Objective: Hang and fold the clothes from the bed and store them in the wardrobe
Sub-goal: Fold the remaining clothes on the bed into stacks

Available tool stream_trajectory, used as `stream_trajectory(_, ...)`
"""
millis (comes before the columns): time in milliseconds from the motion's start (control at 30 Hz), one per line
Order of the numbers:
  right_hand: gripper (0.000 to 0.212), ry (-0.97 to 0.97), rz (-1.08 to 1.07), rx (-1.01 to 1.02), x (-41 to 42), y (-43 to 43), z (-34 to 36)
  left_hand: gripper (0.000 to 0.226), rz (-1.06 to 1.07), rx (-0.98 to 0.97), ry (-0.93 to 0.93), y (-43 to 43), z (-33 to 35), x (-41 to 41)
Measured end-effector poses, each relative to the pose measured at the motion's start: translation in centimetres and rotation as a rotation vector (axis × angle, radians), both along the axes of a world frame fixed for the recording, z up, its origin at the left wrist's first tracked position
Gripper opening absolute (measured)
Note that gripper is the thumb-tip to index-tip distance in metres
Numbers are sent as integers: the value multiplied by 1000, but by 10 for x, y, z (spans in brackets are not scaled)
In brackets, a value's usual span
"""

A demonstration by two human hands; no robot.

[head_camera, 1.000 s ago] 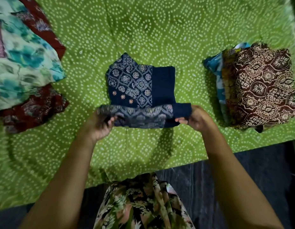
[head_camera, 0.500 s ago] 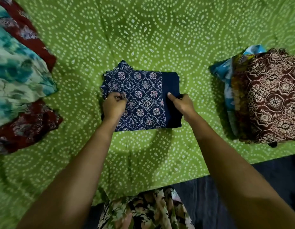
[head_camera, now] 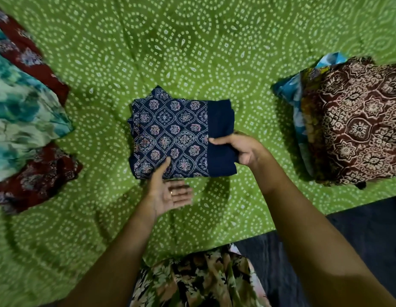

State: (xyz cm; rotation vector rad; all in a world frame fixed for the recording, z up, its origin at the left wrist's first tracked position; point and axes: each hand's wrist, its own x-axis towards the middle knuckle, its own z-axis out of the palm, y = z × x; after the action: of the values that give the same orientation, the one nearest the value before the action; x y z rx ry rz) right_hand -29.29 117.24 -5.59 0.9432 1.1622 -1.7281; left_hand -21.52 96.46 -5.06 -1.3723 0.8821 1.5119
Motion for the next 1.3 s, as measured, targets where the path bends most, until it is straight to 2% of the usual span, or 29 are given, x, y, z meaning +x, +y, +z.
stream_trajectory(33,35,27,-34,-15,6,0,5,87,218,-11,42,5,1,7)
stream_trajectory(100,44,101,-109,4,20,3,16,64,541,-57,224,14,10,5)
stream_trajectory(167,46,194,-175,61,31,8,29,52,606,32,453,30,20,-8)
stream_trajectory(233,49,285,-279,85,45,22,48,52,563,96,571,53,40,-19)
stream_trajectory(333,42,384,-437,131,67,56,79,24,481,104,554,88,72,-37)
stream_trajectory(400,43,458,-506,173,79,80,100,14,435,124,552,116,92,-49)
stream_trajectory(433,46,504,-566,200,88,100,112,18,402,180,579,138,104,-54)
stream_trajectory(533,53,614,-732,258,105,146,137,54,295,276,685,195,127,-70)
stream_trajectory(567,52,638,-779,272,111,160,143,57,241,340,706,212,134,-75)
stream_trajectory(633,46,664,-860,313,120,189,146,46,59,397,731,248,145,-82)
stream_trajectory(700,44,620,-900,381,127,213,134,53,-102,324,700,274,141,-85)
stream_trajectory(767,47,481,-859,477,135,231,117,63,-258,211,665,286,130,-82)
stream_trajectory(867,36,215,-818,562,144,246,105,14,-314,203,623,288,106,-69)
stream_trajectory(900,36,176,-841,576,144,249,102,13,-325,223,622,288,103,-64)
stream_trajectory(1000,43,164,-812,696,142,246,102,37,-336,263,639,288,104,-50)
stream_trajectory(1100,35,183,-741,935,136,231,103,42,-345,303,680,288,113,-44)
stream_trajectory(1133,31,229,-736,918,132,223,109,42,-348,304,697,288,117,-44)
stream_trajectory(1200,25,357,-717,740,118,204,126,43,-319,282,737,282,125,-45)
stream_trajectory(1300,45,399,-652,447,95,175,143,48,-261,231,769,264,133,-48)
